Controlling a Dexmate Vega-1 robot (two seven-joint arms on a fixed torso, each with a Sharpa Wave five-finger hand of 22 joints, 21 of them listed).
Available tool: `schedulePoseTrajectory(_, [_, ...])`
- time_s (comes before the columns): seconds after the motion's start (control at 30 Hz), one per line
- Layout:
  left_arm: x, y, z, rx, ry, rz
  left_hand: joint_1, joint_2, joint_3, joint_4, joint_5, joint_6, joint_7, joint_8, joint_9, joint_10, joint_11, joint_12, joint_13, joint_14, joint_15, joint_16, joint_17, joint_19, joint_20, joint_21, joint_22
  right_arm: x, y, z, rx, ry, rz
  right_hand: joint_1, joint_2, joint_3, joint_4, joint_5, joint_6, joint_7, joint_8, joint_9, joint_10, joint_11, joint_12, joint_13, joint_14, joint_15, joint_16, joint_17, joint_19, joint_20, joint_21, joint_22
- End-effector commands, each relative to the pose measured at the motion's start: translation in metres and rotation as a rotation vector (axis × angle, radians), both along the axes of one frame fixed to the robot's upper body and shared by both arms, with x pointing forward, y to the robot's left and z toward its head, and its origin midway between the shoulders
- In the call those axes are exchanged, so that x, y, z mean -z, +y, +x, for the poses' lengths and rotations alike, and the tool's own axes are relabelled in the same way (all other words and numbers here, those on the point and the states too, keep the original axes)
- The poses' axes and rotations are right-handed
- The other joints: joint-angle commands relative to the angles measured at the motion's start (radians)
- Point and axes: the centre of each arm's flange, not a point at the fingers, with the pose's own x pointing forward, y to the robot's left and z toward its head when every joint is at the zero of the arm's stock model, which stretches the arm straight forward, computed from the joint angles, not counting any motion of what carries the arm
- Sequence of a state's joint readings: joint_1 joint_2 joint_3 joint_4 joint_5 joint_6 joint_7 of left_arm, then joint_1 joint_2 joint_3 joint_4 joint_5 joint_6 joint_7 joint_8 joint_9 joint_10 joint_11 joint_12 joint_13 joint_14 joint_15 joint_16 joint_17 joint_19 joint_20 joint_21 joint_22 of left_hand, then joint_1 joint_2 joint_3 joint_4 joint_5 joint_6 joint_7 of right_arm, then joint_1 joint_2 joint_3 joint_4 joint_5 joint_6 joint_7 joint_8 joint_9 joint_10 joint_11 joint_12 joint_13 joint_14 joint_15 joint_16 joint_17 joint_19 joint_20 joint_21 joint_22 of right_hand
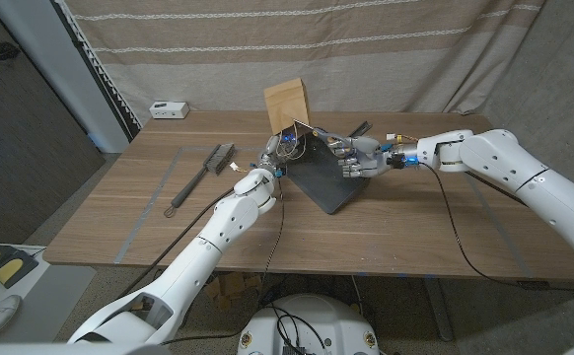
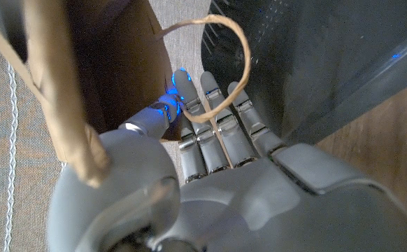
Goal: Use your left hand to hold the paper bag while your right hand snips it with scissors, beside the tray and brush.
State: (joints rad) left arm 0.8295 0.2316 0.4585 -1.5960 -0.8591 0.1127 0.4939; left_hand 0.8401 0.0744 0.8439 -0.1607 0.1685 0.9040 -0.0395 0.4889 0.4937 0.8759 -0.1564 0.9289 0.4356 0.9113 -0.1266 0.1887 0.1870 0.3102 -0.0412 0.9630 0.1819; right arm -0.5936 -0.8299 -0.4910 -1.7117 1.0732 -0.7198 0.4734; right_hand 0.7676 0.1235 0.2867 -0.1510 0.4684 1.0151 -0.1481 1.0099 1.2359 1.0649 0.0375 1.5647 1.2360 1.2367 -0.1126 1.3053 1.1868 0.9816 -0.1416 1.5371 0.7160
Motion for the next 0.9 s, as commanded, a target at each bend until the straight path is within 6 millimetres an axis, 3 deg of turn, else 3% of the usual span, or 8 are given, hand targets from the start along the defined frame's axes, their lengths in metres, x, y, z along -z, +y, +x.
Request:
schedulePoseTrajectory(0.03, [0.003, 0.018, 0.013, -0.009, -0.002, 0.011, 0.009, 0.001, 0.004, 0.001, 0.009, 0.099, -0.056, 0.005, 0.006, -0.002, -0.053, 0.009, 0.004, 0.002, -0.103, -0.001, 0.003, -0.003, -0.128, 0.007, 0.001, 0.005, 0.009, -0.005, 0.021, -0.014, 0.004, -0.046, 0.047, 0.329, 0.011, 0.000, 0.137, 0.125, 0.561, 0.001, 0.223, -0.216, 0.002, 0.003, 0.114, -0.105, -0.002, 0.001, 0.013, -0.072, -0.002, 0.004])
schedulePoseTrajectory(0.9, [-0.001, 0.048, 0.023, -0.027, -0.036, -0.011, 0.005, 0.004, 0.002, 0.002, 0.009, 0.094, -0.057, 0.006, 0.003, -0.008, -0.053, 0.016, 0.000, -0.003, -0.103, -0.001, 0.003, -0.010, -0.128, 0.012, 0.002, 0.006, 0.015, -0.017, 0.094, -0.035, 0.003, -0.060, 0.046, 0.336, 0.007, -0.007, 0.140, 0.119, 0.560, 0.001, 0.226, -0.215, 0.001, 0.003, 0.120, -0.106, -0.010, 0.000, 0.020, -0.072, -0.004, 0.003])
